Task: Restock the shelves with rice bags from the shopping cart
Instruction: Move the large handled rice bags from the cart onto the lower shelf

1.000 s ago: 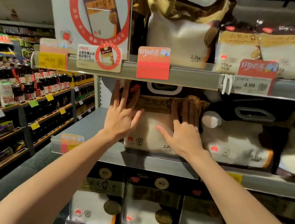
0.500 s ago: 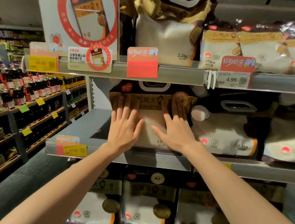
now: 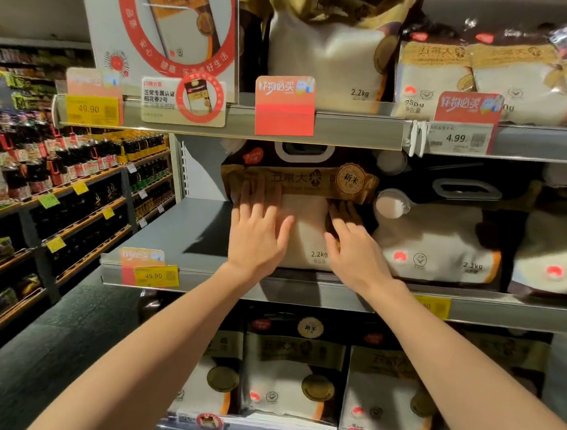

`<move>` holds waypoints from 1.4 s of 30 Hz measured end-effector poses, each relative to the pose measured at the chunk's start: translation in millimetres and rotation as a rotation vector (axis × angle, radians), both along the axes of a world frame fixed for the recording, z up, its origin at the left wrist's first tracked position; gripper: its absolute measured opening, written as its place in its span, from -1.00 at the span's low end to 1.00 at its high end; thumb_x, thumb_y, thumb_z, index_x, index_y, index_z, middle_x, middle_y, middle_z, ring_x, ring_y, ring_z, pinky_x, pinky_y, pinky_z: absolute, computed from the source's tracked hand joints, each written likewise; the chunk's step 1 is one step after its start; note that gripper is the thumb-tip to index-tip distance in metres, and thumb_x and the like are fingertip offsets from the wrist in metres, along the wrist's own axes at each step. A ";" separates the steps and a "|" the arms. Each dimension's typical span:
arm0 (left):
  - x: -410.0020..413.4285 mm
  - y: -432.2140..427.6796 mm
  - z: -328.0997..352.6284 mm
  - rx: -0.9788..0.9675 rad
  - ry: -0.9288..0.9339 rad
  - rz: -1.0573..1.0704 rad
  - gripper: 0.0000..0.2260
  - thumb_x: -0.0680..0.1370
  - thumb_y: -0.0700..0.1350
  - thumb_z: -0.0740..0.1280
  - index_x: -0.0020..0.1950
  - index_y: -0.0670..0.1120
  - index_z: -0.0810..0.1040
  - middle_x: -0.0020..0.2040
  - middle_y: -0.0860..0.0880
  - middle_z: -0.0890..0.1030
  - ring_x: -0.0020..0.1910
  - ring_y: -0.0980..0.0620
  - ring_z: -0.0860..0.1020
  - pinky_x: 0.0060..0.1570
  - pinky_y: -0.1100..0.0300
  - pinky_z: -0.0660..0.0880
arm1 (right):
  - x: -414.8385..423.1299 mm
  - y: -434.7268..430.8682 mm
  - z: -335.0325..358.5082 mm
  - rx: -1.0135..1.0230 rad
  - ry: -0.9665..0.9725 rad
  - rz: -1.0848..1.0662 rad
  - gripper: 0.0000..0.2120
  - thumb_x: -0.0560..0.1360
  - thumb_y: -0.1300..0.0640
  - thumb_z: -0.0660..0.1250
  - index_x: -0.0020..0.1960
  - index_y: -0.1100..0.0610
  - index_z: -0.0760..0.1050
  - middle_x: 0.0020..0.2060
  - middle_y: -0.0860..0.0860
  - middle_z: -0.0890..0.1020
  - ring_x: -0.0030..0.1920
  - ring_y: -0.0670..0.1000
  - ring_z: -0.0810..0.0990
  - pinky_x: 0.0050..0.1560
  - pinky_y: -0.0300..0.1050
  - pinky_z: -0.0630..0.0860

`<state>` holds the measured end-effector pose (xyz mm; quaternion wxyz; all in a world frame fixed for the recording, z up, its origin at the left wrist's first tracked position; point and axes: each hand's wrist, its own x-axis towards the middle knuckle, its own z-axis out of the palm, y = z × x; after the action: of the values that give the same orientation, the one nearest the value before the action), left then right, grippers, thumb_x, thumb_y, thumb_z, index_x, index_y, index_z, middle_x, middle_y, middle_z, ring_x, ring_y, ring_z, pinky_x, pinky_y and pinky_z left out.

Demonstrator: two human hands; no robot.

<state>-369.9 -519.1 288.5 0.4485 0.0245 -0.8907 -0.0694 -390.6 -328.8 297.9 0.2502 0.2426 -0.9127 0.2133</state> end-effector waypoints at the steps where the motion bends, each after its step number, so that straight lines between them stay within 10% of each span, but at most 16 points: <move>1: 4.2 3.3 -5.5 -0.007 0.011 -0.012 -0.61 0.61 0.11 0.14 0.14 -0.16 0.56 0.08 -0.20 0.57 0.09 -0.26 0.48 0.16 -0.09 0.40 | 3.8 3.2 -0.9 -0.043 -0.021 0.035 -0.63 0.65 0.10 0.12 0.42 0.17 0.37 0.26 0.09 0.52 0.32 0.09 0.42 0.23 -0.01 0.42; 6: 41.1 40.8 -49.8 0.110 -0.048 -0.414 -0.63 0.60 -0.03 0.25 0.40 -0.05 0.46 0.49 -0.10 0.37 0.50 -0.08 0.26 0.47 0.08 0.16 | 44.5 40.6 -31.1 -0.488 -0.093 0.039 -0.63 0.61 0.15 0.23 0.41 0.05 0.43 0.30 -0.03 0.55 0.29 -0.08 0.51 0.28 -0.13 0.47; 16: 94.3 197.7 -156.4 0.761 -0.996 -0.832 -0.82 0.59 -0.18 0.29 -0.20 -0.01 0.57 -0.16 -0.13 0.69 -0.38 0.18 0.58 -0.20 0.17 0.54 | 163.1 214.4 -167.9 -0.925 -0.661 -0.358 -0.77 0.56 0.37 0.26 0.19 0.21 0.49 -0.36 -0.05 0.67 -0.50 -0.16 0.59 -0.46 -0.34 0.49; 23: 193.9 310.9 -257.7 0.498 -1.366 -1.014 -0.93 0.57 -0.20 0.36 -0.07 -0.08 0.63 -0.15 -0.12 0.66 -0.35 0.11 0.50 -0.22 0.19 0.45 | 355.1 300.5 -304.8 -1.072 -0.800 -0.964 -0.66 0.47 0.42 0.38 0.23 0.30 0.49 -0.20 0.19 0.61 -0.35 -0.07 0.58 -0.31 -0.28 0.47; 30: 260.8 385.8 -307.1 0.102 -1.391 -1.195 -0.86 0.56 -0.23 0.31 0.04 -0.13 0.64 -0.11 -0.04 0.66 -0.12 -0.02 0.61 -0.17 0.25 0.39 | 476.8 338.3 -354.9 -1.096 -0.707 -1.334 -0.75 0.51 0.23 0.41 0.18 0.20 0.58 -0.22 0.02 0.67 -0.18 0.08 0.64 -0.12 -0.13 0.52; 38: 238.8 440.0 -344.0 -0.373 -1.178 -1.307 -0.83 0.55 -0.11 0.29 0.00 -0.13 0.64 -0.05 -0.16 0.69 0.02 -0.22 0.60 0.00 0.02 0.48 | 475.8 345.4 -364.3 -0.989 -1.078 -1.343 -0.73 0.51 0.08 0.39 0.18 0.12 0.60 0.06 0.06 0.67 0.06 0.04 0.62 -0.04 -0.24 0.46; 42: 226.3 469.2 -355.1 -0.646 -1.208 -1.233 -0.71 0.59 0.10 0.22 0.09 -0.04 0.63 -0.02 -0.13 0.70 0.03 -0.21 0.63 -0.05 0.04 0.53 | 466.1 352.0 -370.6 -1.028 -1.153 -1.401 -0.73 0.48 0.06 0.43 0.14 0.12 0.61 -0.08 0.01 0.62 -0.15 -0.08 0.58 -0.24 -0.40 0.43</move>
<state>-143.6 -49.8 -66.6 -0.2241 -0.5487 -0.8052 -0.0193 75.6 23.1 -72.7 -0.0826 -0.6159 -0.6294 0.4666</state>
